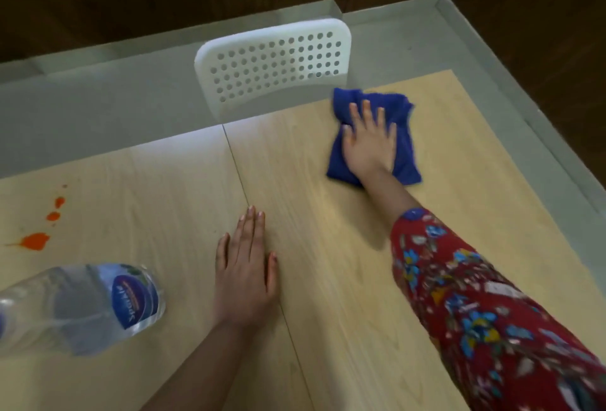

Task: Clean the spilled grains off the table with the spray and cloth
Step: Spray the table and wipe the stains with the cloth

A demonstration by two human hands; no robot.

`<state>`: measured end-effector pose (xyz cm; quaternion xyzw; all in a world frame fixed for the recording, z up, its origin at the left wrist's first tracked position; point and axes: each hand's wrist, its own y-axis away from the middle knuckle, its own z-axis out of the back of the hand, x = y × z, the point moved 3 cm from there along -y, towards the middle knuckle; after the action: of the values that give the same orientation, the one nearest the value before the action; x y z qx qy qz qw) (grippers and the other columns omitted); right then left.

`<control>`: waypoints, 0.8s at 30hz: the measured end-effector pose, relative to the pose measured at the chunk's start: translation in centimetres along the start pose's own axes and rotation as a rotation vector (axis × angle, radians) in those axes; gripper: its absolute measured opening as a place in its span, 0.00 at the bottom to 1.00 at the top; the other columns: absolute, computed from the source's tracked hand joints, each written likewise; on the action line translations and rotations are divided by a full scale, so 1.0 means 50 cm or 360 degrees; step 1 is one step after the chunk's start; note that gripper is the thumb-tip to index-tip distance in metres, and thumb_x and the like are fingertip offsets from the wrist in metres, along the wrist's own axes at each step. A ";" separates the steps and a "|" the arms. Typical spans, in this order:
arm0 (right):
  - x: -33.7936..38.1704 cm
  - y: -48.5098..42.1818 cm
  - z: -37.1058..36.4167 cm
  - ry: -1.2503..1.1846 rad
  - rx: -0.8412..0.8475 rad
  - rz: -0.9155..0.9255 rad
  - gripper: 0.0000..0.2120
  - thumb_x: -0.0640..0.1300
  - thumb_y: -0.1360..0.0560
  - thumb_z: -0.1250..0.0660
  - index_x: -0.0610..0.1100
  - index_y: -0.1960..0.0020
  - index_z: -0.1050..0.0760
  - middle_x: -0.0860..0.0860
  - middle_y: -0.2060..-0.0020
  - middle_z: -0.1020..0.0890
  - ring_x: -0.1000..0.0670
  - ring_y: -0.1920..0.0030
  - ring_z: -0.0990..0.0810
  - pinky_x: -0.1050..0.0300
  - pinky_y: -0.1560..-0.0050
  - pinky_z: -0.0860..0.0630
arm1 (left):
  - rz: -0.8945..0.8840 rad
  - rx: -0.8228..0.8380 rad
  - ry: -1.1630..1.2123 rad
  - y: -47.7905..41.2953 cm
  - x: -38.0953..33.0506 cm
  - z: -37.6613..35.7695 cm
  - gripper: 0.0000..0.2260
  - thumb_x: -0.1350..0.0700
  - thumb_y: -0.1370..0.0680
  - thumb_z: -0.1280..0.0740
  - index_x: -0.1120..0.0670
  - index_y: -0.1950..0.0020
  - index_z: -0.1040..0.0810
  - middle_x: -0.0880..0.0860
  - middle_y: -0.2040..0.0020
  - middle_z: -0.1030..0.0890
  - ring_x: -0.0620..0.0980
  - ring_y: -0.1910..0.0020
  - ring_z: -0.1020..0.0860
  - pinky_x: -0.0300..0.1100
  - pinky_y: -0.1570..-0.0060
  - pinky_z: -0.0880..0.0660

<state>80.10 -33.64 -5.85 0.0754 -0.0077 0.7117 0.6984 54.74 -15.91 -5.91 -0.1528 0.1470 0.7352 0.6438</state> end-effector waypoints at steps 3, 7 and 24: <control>0.164 0.029 -0.021 -0.0004 0.0015 0.0464 0.26 0.56 0.18 0.52 0.54 0.21 0.48 0.53 0.21 0.48 0.46 0.21 0.51 0.40 0.25 0.55 | 0.0073 -0.0133 0.0097 0.002 0.000 0.007 0.29 0.54 0.22 0.48 0.57 0.21 0.50 0.54 0.21 0.45 0.49 0.22 0.49 0.49 0.25 0.50; 0.254 0.214 -0.055 -0.0082 0.0101 0.1036 0.25 0.57 0.19 0.51 0.57 0.23 0.43 0.54 0.22 0.44 0.45 0.22 0.49 0.38 0.25 0.52 | 0.0306 -0.0276 0.0248 0.004 0.011 0.018 0.30 0.55 0.22 0.49 0.56 0.21 0.56 0.50 0.21 0.52 0.48 0.22 0.53 0.40 0.26 0.59; 0.101 0.382 -0.050 -0.0087 0.0024 0.0612 0.28 0.59 0.20 0.54 0.54 0.21 0.45 0.54 0.21 0.45 0.44 0.21 0.50 0.37 0.25 0.51 | 0.0315 -0.0131 0.0181 -0.001 0.005 0.017 0.28 0.53 0.21 0.53 0.58 0.21 0.50 0.55 0.20 0.49 0.50 0.22 0.51 0.48 0.24 0.57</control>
<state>60.77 -28.79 -5.91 0.0973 -0.0356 0.8297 0.5486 54.73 -15.33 -5.25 -0.2052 0.1674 0.7908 0.5518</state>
